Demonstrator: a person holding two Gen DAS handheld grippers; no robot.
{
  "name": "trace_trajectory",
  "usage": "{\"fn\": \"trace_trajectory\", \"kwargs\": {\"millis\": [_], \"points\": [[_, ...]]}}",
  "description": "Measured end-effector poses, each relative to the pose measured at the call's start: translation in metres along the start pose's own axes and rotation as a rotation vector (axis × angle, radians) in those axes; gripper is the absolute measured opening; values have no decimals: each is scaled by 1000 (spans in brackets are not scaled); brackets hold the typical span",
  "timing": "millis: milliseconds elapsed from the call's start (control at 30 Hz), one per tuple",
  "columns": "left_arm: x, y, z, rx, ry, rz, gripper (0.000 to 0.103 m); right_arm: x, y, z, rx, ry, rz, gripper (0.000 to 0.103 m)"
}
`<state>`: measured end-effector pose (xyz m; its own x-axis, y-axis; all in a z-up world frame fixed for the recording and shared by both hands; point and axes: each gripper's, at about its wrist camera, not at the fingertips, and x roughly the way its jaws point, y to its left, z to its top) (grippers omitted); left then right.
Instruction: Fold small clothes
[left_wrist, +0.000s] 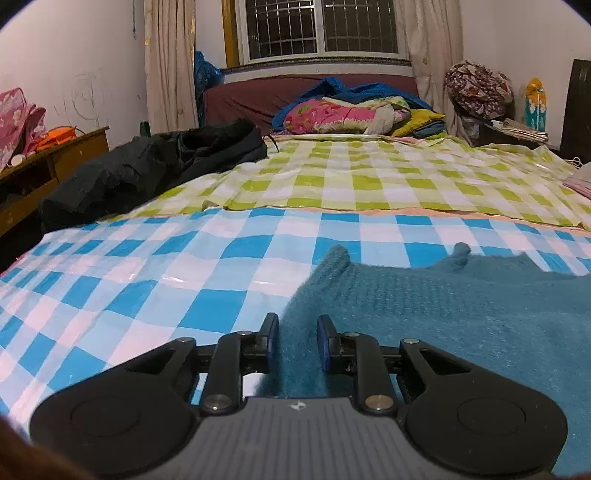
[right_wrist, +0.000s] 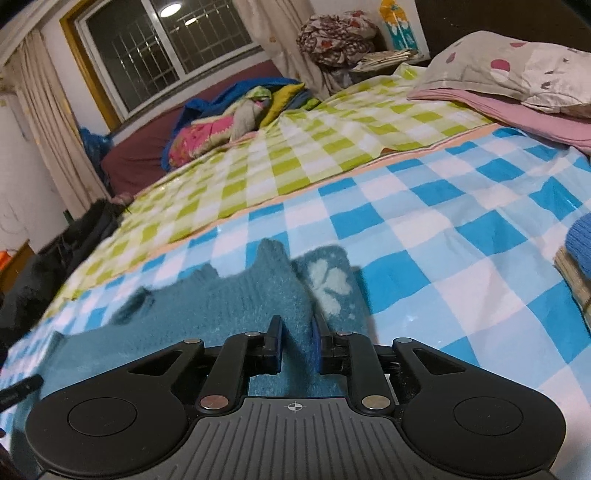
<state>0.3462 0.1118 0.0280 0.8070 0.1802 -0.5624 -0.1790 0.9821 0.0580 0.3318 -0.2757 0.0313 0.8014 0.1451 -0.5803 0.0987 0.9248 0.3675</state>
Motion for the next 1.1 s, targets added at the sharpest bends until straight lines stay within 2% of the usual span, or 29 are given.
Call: {"fn": "trace_trajectory", "kwargs": {"millis": [200, 400, 533, 800, 867, 1100], "points": [[-25, -10, 4, 9, -39, -4, 32, -28, -2, -6, -25, -48, 17, 18], [-55, -35, -5, 52, -43, -81, 33, -41, -2, -23, -116, -40, -23, 19], [-71, -64, -20, 99, -22, -146, 33, -52, -9, -35, -118, -30, -22, 19], [-106, -135, -49, 237, -24, -244, 35, -62, -27, -48, -97, 6, 13, 21], [-118, -152, -56, 283, -40, -264, 42, -65, -28, -46, -100, 10, 21, 21], [-147, -199, -81, 448, -85, -318, 47, -68, -34, -48, -92, 21, 43, 21]]}}
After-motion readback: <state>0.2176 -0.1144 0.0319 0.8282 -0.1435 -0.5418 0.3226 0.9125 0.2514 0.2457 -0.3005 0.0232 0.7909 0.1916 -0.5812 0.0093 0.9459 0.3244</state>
